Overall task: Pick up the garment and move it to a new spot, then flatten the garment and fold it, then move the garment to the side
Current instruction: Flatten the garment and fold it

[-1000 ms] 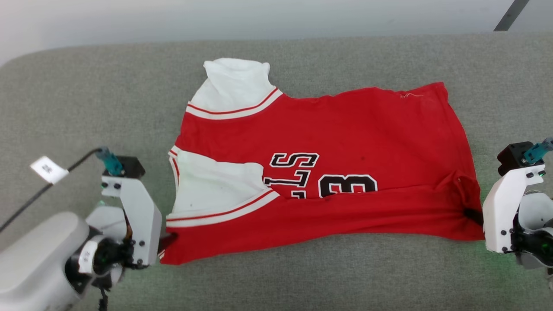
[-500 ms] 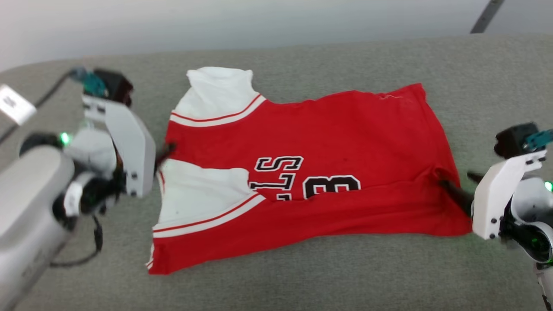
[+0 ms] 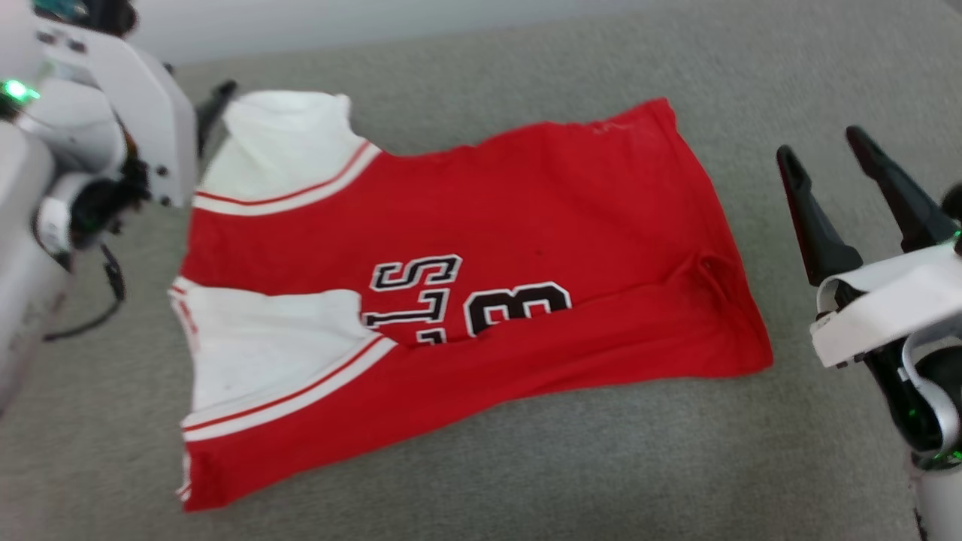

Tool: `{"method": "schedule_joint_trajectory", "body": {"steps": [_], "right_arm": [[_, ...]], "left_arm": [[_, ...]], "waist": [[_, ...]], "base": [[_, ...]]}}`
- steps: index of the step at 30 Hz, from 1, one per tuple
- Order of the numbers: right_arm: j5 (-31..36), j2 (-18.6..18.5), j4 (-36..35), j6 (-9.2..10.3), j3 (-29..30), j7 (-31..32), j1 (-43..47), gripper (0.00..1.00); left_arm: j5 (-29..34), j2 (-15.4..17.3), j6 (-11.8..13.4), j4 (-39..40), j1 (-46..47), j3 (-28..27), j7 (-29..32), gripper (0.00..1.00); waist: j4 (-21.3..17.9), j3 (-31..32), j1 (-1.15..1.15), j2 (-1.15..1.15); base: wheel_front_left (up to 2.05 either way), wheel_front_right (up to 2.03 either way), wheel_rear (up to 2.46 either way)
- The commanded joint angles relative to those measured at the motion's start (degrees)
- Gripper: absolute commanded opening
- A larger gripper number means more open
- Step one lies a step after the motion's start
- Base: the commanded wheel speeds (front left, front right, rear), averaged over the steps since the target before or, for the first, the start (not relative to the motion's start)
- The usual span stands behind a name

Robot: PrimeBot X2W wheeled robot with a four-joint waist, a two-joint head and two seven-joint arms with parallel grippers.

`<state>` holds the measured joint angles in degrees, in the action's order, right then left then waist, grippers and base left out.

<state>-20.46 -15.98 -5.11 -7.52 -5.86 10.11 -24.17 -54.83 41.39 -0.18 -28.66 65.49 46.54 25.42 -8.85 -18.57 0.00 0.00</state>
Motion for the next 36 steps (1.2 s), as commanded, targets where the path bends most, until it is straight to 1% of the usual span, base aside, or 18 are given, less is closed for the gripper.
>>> {"method": "schedule_joint_trajectory", "body": {"steps": [1, 5, 7, 10, 17, 19, 23, 26, 27, 28, 29, 30, 31, 33, 36], "right_arm": [[1.26, 1.33, -1.43, 0.05, 0.75, -2.43, 0.99, 1.00], [4.23, 3.99, -5.17, 0.05, 2.27, -7.44, 2.49, 1.00], [5.21, 5.18, -6.56, 0.06, 2.89, -8.57, 3.09, 1.00], [6.28, 7.07, -8.37, 0.06, 3.88, -8.09, 4.09, 1.00], [6.00, 9.39, -10.84, 0.06, 4.12, -7.21, 5.13, 1.00], [5.82, 9.81, -11.11, 0.06, 4.13, -6.90, 5.14, 1.00], [5.88, 10.06, -11.63, 0.06, 3.65, -5.99, 4.83, 1.00], [6.00, 10.09, -12.34, 0.06, 3.36, -5.29, 4.28, 1.00], [5.98, 10.15, -12.60, 0.06, 3.37, -5.08, 4.21, 1.00], [5.91, 10.20, -12.91, 0.06, 3.37, -4.86, 4.13, 1.00], [5.74, 10.26, -13.19, 0.05, 3.34, -4.54, 4.09, 1.00], [5.61, 10.26, -13.46, 0.05, 3.39, -4.20, 4.04, 1.00], [5.36, 10.09, -13.60, 0.05, 3.26, -3.45, 3.84, 1.00], [4.82, 9.33, -14.02, 0.05, 2.80, -2.18, 2.59, 1.00], [3.30, 7.85, -13.36, 0.06, 2.04, 0.93, 0.04, 1.00]], "left_arm": [[0.07, -0.40, -1.01, -2.09, 1.43, -0.10, 0.00, 1.00], [0.75, -0.70, -2.91, -7.70, 4.56, 0.58, 1.62, 1.00], [0.63, -1.22, -3.54, -9.91, 5.85, 0.64, 1.96, 1.00], [1.74, -1.27, -4.74, -12.91, 7.79, 1.72, 2.86, 1.00], [3.44, -1.42, -5.86, -18.26, 11.41, 3.48, 4.81, 1.00], [3.67, -1.59, -5.88, -20.32, 12.02, 3.90, 5.77, 1.00], [2.21, -2.91, -5.02, -25.13, 11.87, 4.02, 9.80, 1.00], [1.20, -4.01, -3.91, -28.75, 10.95, 4.46, 14.36, 1.00], [0.24, -4.71, -3.93, -29.72, 10.41, 4.39, 16.43, 0.85], [-0.90, -5.45, -3.84, -30.53, 9.83, 4.11, 18.49, 0.28], [-1.88, -6.22, -3.36, -31.64, 9.26, 3.97, 21.36, 0.00], [-2.48, -6.70, -3.06, -32.51, 8.73, 4.17, 24.36, 0.00], [-2.91, -7.10, -2.84, -32.81, 8.60, 4.30, 25.71, 0.00], [-3.11, -7.41, -2.40, -32.72, 9.58, 4.43, 27.00, 0.00], [-3.04, -7.63, -2.72, -31.92, 10.60, 4.36, 27.05, 0.00]], "waist": [[-3.79, -4.18, 0.00, 0.00], [-5.43, -6.93, 0.00, 0.00], [-6.00, -8.19, 0.00, 0.00], [-6.59, -10.00, 0.00, 0.00], [-7.28, -13.03, 0.00, 0.00], [-7.46, -13.76, 0.00, 0.00], [-7.58, -14.67, 0.00, 0.00], [-7.65, -14.92, 0.00, 0.00], [-7.64, -14.92, 0.00, 0.00], [-7.58, -14.92, 0.00, 0.00], [-7.52, -14.88, 0.00, 0.00], [-7.47, -14.84, 0.00, 0.00], [-7.42, -14.83, 0.00, 0.00], [-7.33, -14.89, 0.00, 0.00], [-7.25, -15.05, 0.00, 0.00]], "base": [[0.00, 0.00, 0.00], [0.00, 0.00, 0.00], [0.00, 0.00, 0.00], [0.00, 0.00, 0.00], [0.00, 0.00, 0.00], [0.00, 0.00, 0.00], [0.00, 0.00, 0.00], [0.00, 0.00, 0.00], [0.00, 0.00, 0.00], [0.00, 0.00, 0.00], [0.00, 0.00, 0.00], [0.00, 0.00, 0.00], [0.00, 0.00, 0.00], [0.00, 0.00, 0.00], [0.00, 0.00, 0.00]]}}
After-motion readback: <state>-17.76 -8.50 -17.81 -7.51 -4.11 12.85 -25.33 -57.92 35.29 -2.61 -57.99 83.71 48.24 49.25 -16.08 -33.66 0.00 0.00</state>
